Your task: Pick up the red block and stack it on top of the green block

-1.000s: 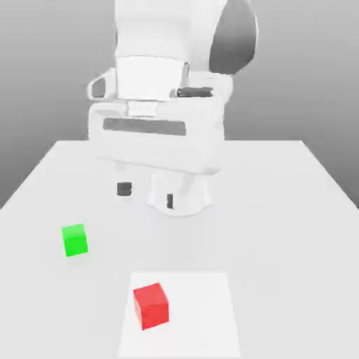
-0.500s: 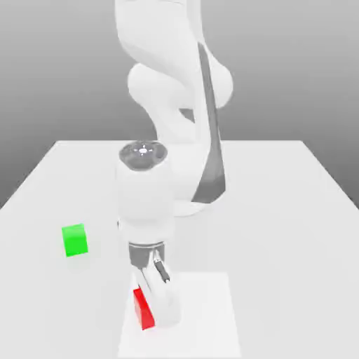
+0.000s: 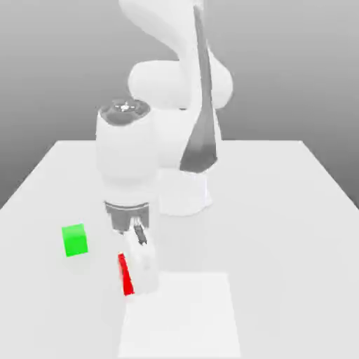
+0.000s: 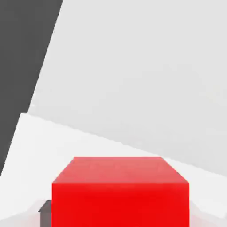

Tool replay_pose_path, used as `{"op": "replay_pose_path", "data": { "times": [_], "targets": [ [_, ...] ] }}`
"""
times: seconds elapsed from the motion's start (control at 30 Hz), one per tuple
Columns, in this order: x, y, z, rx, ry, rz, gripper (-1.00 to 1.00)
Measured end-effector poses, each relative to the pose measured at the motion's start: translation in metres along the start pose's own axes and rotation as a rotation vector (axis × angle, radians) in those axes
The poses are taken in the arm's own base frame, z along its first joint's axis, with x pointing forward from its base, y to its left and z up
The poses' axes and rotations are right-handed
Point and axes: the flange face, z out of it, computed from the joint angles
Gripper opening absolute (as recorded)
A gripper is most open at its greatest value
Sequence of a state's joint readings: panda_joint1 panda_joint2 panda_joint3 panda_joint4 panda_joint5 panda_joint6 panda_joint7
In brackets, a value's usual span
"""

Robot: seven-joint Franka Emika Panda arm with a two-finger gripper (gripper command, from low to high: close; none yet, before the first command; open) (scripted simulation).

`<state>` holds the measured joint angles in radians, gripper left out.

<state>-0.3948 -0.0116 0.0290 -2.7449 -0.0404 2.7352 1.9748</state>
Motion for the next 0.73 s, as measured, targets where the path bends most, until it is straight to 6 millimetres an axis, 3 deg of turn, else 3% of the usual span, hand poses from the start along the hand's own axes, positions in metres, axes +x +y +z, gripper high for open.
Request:
{"op": "replay_pose_path", "data": {
  "times": [0.17,0.37,0.63,0.67,0.73],
  "targets": [
    [0.085,0.011,-0.013,0.0,0.006,0.346,-1.0],
    [0.18,0.048,-0.019,-0.01,-0.008,0.786,-1.0],
    [0.189,0.053,0.039,-0.012,-0.012,0.838,-1.0],
    [0.189,0.054,0.044,-0.012,-0.012,0.84,1.0],
    [0.189,0.054,0.044,-0.012,-0.012,0.839,1.0]
  ]
}}
